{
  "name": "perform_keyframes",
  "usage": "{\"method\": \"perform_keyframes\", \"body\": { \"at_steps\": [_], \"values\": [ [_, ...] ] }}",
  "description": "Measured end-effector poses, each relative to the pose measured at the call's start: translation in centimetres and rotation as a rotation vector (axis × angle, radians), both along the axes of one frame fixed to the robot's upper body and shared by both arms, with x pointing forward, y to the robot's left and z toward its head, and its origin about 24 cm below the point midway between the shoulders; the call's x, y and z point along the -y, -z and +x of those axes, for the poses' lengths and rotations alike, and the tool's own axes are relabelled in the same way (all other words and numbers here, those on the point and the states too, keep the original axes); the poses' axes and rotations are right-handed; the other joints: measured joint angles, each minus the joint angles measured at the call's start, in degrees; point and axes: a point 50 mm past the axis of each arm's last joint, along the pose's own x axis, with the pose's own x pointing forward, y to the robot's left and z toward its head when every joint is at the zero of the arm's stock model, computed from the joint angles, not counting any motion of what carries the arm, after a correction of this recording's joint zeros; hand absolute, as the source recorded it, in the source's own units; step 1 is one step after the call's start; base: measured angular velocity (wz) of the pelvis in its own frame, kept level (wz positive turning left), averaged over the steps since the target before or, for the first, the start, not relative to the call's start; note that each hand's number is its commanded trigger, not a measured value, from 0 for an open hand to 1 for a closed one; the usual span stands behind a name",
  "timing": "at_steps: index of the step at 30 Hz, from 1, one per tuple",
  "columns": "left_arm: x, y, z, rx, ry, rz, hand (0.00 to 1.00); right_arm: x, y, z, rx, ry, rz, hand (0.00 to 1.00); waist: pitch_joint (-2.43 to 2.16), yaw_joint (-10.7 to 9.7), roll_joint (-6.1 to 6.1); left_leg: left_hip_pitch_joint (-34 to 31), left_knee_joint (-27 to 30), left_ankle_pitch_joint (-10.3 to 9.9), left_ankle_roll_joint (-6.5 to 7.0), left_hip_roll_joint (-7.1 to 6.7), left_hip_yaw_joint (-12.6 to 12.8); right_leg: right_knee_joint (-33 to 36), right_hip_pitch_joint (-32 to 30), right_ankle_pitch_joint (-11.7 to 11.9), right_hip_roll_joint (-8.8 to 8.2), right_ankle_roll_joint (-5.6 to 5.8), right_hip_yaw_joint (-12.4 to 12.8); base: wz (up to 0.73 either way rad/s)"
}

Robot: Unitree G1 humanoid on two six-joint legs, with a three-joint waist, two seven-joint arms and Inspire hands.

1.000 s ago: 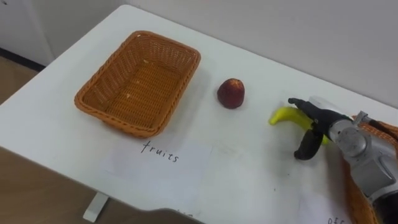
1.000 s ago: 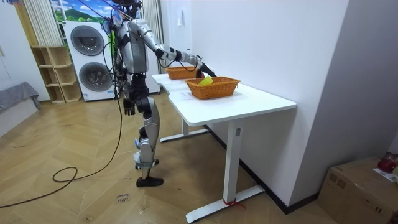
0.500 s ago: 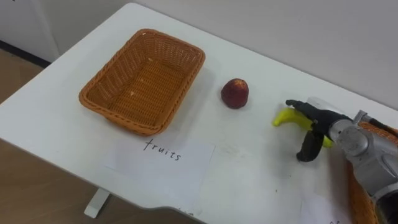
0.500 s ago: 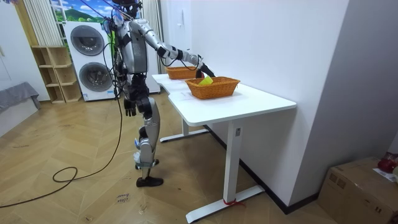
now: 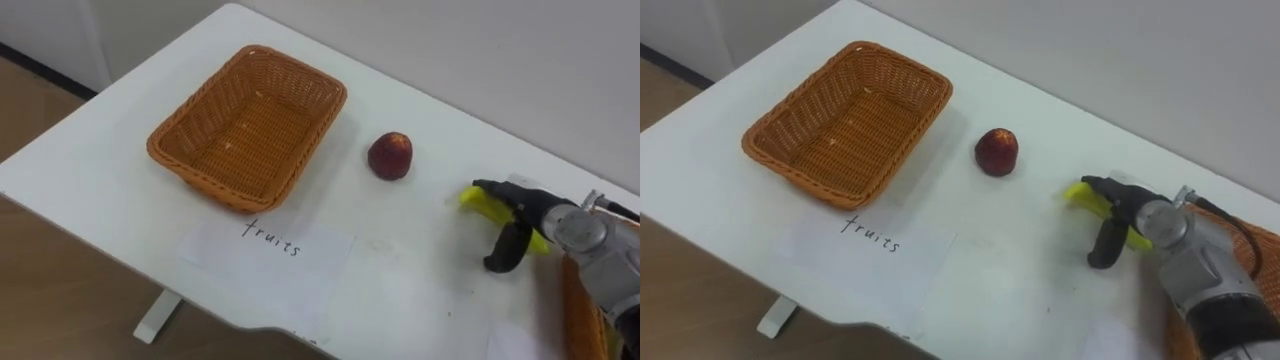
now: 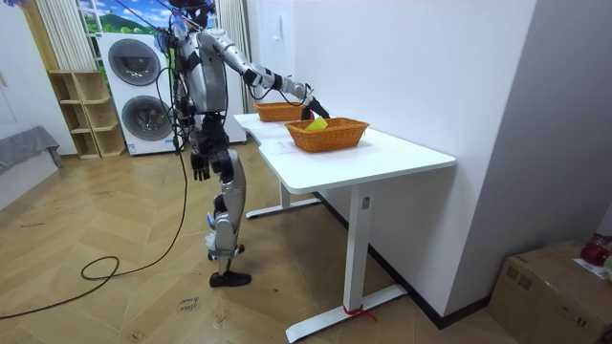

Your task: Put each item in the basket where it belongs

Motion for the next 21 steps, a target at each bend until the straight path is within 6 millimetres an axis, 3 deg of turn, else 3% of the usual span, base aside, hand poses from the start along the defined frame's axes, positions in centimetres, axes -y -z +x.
{"method": "perform_keyframes", "body": {
  "at_steps": [21],
  "values": [
    [-0.02,0.07,-0.31,-0.016,-0.004,-0.011,0.0,0.18,-0.01,-0.08,-0.008,0.006,0.011,0.0,0.15,-0.1,0.2,0.2,-0.3,0.0,-0.09,0.03,-0.1,0.0,0.0,0.1,0.06,-0.09,0.1,0.0]
  ]
}}
